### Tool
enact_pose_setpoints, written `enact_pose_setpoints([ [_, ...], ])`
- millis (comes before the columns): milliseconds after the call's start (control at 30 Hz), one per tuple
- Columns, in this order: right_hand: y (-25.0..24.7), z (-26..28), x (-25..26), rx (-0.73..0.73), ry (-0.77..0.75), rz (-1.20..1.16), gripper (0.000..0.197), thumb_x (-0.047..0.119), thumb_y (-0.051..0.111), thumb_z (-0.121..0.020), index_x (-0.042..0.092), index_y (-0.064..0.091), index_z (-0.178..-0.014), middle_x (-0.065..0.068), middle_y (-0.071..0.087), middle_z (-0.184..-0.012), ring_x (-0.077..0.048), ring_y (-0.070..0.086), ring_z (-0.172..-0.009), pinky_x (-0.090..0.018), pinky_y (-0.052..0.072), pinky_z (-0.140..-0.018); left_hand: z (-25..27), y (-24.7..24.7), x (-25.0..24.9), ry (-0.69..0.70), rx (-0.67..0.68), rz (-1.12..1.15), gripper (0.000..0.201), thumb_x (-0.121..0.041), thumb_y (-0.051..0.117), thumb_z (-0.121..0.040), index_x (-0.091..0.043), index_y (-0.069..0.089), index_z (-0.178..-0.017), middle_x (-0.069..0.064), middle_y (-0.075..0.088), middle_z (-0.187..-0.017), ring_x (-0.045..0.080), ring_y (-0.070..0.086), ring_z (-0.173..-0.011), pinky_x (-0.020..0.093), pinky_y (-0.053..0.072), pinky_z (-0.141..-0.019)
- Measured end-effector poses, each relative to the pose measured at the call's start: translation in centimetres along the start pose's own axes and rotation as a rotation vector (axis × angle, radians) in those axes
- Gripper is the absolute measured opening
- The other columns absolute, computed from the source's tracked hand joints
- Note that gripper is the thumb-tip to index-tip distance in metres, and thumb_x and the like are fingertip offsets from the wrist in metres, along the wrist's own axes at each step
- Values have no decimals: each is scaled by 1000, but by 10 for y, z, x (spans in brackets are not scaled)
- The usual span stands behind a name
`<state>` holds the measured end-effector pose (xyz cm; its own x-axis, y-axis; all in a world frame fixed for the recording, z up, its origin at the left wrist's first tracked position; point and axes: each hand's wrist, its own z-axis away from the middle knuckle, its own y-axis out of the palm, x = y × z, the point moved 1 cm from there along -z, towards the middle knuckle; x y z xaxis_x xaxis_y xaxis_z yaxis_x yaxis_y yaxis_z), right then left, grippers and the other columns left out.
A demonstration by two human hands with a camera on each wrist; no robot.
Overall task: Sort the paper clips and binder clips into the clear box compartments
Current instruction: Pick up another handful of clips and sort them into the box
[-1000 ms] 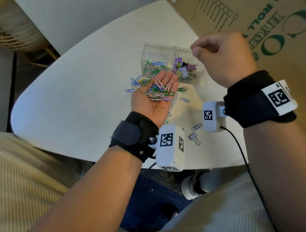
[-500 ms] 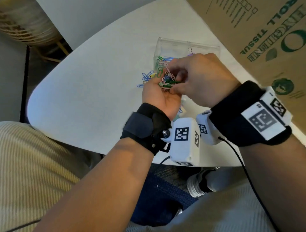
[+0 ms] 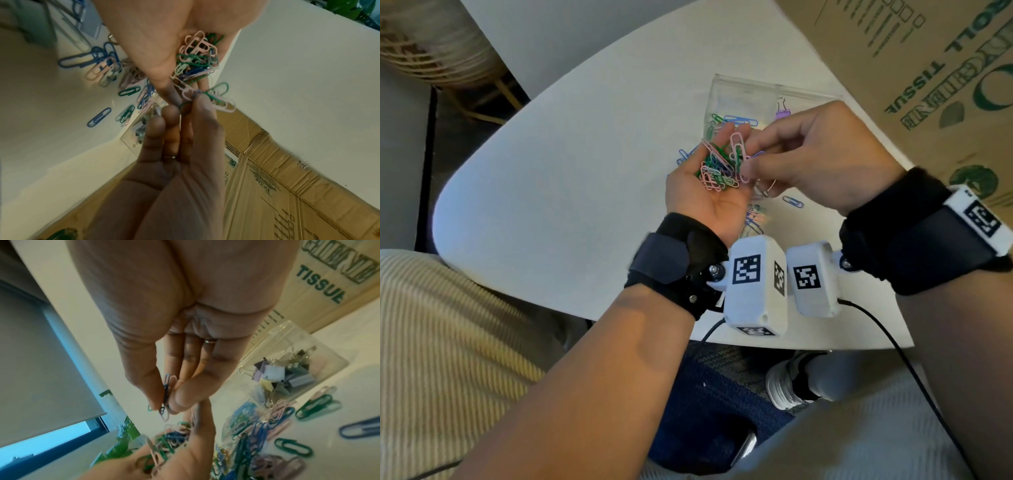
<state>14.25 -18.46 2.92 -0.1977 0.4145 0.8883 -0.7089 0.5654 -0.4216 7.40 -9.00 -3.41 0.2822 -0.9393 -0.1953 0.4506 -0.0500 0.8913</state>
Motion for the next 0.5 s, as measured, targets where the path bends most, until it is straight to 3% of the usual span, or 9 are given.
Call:
enact_pose_setpoints([
  [67, -5, -2, 3, -25, 2, -56, 11, -3, 72, -77, 7, 73, -80, -2, 65, -54, -10, 54, -45, -20, 52, -50, 0, -1, -5, -6, -2, 3, 34, -22, 33, -100, -2, 58, -108, 15, 66, -93, 27, 59, -98, 34, 51, -75],
  [167, -15, -12, 10, -124, -19, -130, 11, -1, 74, -76, 9, 72, -76, 1, 66, -56, -11, 55, -45, -24, 50, -48, 0, -5, -14, 0, -5, 36, 37, -21, 31, -101, 3, 59, -105, 18, 65, -107, 30, 54, -119, 39, 47, -90],
  [233, -20, -22, 16, -204, -41, -123, 8, 4, 76, -76, 10, 72, -76, -3, 67, -61, -12, 55, -44, -25, 48, -45, 1, -6, -19, 7, -10, 51, 38, -21, 30, -101, 4, 59, -106, 16, 60, -118, 31, 50, -124, 40, 44, -97],
  [400, -15, -56, 20, -289, -49, 190, 7, 14, 74, -79, 19, 70, -75, 1, 64, -67, -9, 55, -51, -22, 48, -47, 3, -7, -25, -2, -15, 64, 38, -22, 31, -101, 3, 60, -104, 17, 66, -107, 29, 51, -123, 39, 43, -97],
  [433, -13, -62, 21, -272, -44, 278, 3, 17, 74, -79, 19, 72, -81, 4, 66, -71, -8, 56, -56, -20, 49, -50, 3, -7, -25, -5, -14, 67, 38, -23, 32, -101, 3, 60, -104, 18, 66, -103, 29, 51, -123, 39, 43, -98],
  [500, -9, -69, 21, -212, -44, 499, 18, 23, 74, -78, 19, 75, -96, 4, 71, -86, -10, 62, -74, -23, 51, -66, 3, -7, -26, -6, -15, 69, 37, -23, 33, -100, 3, 60, -104, 19, 65, -101, 29, 52, -121, 40, 43, -97],
])
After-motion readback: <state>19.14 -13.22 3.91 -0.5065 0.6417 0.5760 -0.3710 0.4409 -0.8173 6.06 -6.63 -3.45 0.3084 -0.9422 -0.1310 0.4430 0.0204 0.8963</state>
